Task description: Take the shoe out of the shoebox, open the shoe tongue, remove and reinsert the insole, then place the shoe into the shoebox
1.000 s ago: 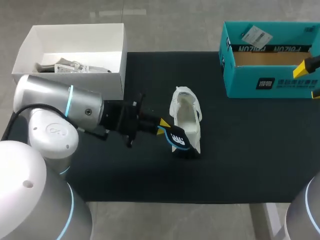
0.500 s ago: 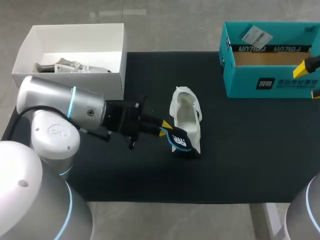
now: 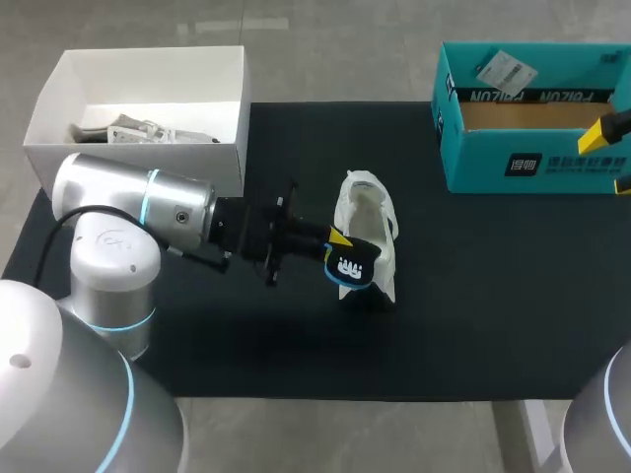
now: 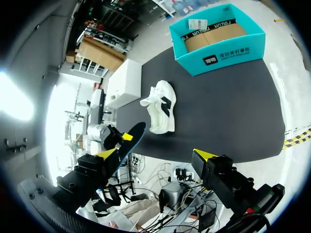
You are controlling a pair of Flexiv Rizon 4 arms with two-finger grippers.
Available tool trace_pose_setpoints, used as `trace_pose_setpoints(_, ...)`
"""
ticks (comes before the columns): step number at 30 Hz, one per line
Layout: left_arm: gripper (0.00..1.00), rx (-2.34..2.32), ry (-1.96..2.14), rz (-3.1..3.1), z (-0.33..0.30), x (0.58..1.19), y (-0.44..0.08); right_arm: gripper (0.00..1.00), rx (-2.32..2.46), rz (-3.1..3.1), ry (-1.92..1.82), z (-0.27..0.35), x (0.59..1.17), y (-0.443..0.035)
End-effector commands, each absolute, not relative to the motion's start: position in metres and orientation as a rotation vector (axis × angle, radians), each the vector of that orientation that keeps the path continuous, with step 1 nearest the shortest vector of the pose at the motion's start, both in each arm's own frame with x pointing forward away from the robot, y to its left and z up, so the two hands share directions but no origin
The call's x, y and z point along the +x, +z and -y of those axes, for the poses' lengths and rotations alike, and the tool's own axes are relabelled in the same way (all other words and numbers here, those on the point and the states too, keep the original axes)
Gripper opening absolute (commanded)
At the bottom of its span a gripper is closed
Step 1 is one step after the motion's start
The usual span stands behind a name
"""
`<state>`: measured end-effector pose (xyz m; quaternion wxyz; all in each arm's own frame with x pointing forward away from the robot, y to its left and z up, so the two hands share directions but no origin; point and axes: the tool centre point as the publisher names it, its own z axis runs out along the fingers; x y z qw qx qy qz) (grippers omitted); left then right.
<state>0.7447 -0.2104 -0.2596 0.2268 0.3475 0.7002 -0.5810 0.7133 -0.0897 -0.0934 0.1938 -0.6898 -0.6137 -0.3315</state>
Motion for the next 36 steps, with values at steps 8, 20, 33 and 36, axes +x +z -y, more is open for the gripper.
trace_pose_setpoints(8,0.00,0.906,-1.696,-1.887,0.246,0.772,-0.285,1.00,-1.936,1.722,-0.924,0.090,0.715,-0.094)
trace_pose_setpoints(20,0.00,0.846,-1.731,-1.892,0.246,0.791,-0.297,1.00,-1.936,1.722,-0.924,0.090,0.715,-0.094)
trace_pose_setpoints(33,0.00,0.823,-1.729,-1.925,0.247,0.803,-0.310,1.00,-1.936,1.722,-0.924,0.090,0.715,-0.094)
trace_pose_setpoints(36,0.00,0.821,-1.718,-1.941,0.247,0.807,-0.314,1.00,-1.936,1.722,-0.924,0.090,0.715,-0.094)
